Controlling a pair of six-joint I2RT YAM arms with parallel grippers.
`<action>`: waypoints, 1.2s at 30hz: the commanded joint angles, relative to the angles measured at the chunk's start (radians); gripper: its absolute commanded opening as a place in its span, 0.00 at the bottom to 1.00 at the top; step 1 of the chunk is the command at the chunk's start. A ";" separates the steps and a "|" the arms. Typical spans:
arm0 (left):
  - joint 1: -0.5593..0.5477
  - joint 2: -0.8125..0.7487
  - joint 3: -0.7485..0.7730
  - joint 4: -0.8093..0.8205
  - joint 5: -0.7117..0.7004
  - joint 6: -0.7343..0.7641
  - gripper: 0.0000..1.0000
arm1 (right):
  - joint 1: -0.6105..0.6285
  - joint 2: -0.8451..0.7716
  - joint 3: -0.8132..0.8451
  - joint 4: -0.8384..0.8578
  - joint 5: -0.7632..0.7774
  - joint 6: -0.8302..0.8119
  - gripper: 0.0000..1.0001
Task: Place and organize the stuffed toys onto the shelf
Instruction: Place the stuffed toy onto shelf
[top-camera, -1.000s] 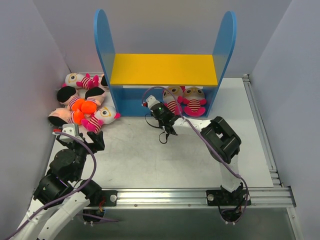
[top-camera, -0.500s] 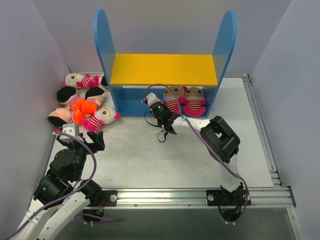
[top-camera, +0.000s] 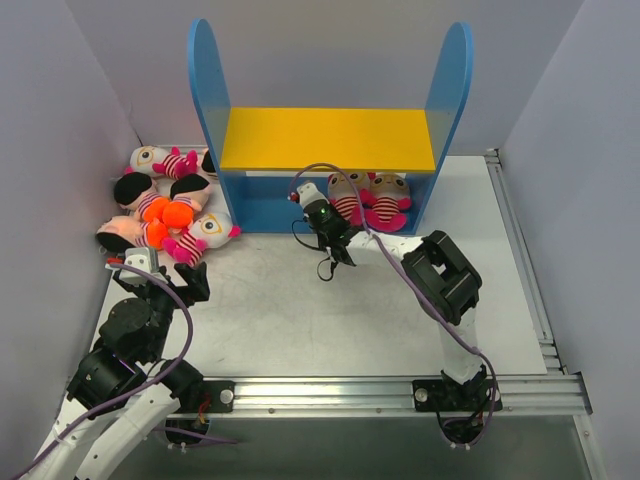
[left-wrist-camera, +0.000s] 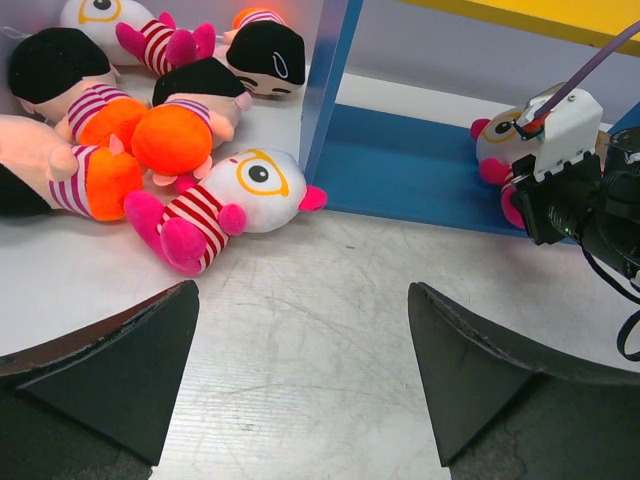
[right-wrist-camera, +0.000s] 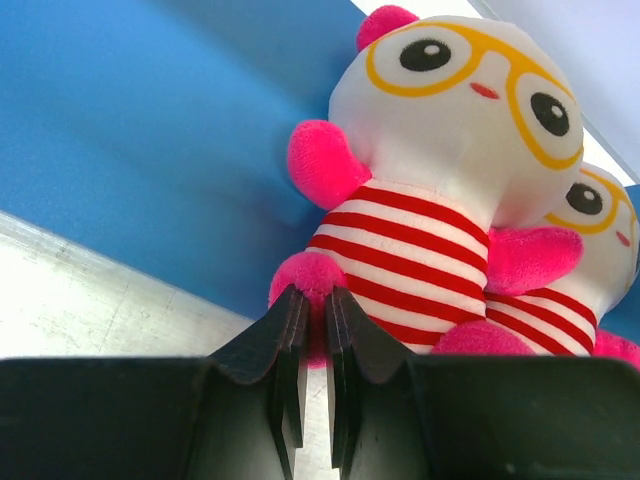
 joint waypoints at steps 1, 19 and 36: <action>0.005 0.005 0.007 0.007 0.006 0.012 0.94 | -0.009 0.008 -0.002 0.037 0.026 0.021 0.00; 0.007 0.004 0.007 0.007 0.010 0.011 0.94 | 0.023 -0.157 -0.093 0.046 -0.045 0.136 0.50; 0.011 -0.009 0.007 0.005 0.018 0.006 0.94 | -0.130 -0.545 -0.420 0.138 -0.014 0.655 0.53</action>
